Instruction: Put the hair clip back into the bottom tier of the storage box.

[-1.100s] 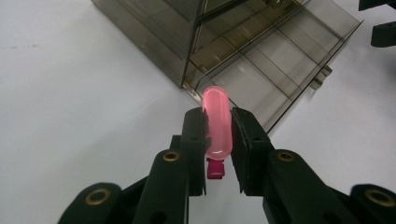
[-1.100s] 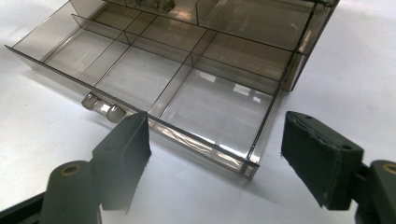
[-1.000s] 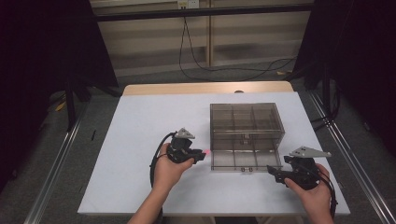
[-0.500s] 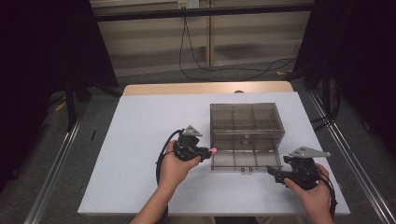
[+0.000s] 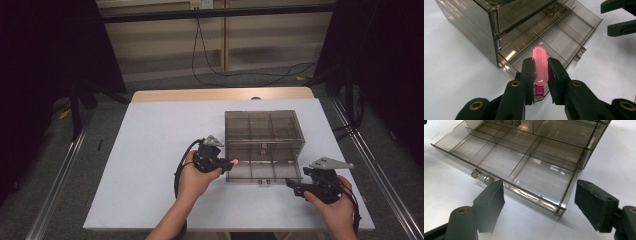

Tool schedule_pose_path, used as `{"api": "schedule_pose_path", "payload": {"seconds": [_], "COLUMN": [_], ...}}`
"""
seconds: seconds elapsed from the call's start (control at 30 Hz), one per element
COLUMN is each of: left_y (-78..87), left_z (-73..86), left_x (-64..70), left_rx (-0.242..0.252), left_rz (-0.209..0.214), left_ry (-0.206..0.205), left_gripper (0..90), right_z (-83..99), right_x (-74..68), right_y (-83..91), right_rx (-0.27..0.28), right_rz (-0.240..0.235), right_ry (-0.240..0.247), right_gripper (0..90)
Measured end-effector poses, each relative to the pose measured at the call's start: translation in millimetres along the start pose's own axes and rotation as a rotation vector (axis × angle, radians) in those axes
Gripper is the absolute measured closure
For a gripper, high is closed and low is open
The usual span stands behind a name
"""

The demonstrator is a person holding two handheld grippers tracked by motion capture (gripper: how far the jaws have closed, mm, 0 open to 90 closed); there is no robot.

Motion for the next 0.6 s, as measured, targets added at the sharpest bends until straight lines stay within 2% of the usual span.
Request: {"api": "schedule_pose_path", "payload": {"seconds": [0.3,0.33,0.43,0.6], "left_y": [-5.9,-7.3,-8.9,-13.4], "left_z": [-2.2,-2.0,-2.7,-3.3], "left_x": [1.5,1.0,0.9,-0.2], "left_rx": [0.005,-0.009,-0.008,-0.005], "left_rz": [0.002,0.000,-0.004,-0.004], "left_ry": [0.002,-0.007,-0.007,0.007], "left_gripper": [76.2,76.2,76.2,76.2], "right_z": [-0.1,-0.1,-0.2,0.4], "right_x": [0.2,-0.2,0.1,0.7], "right_y": [-0.2,0.0,0.2,0.3], "right_rx": [0.001,0.001,0.002,-0.001], "right_rz": [-0.005,-0.006,-0.004,-0.007], "right_ry": [0.001,0.000,0.001,-0.003], "right_gripper": [23.5,23.5,23.5,23.5]}}
Point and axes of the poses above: each handheld gripper's, and its own axes: y roughly backward along the jaws, z roughly out of its underside, x roughly to its right, the point moved 7 cm from there along -y, roughly forward along the jaws, and after that the axes turned 6 degrees about -x, right-handed, at the moved point
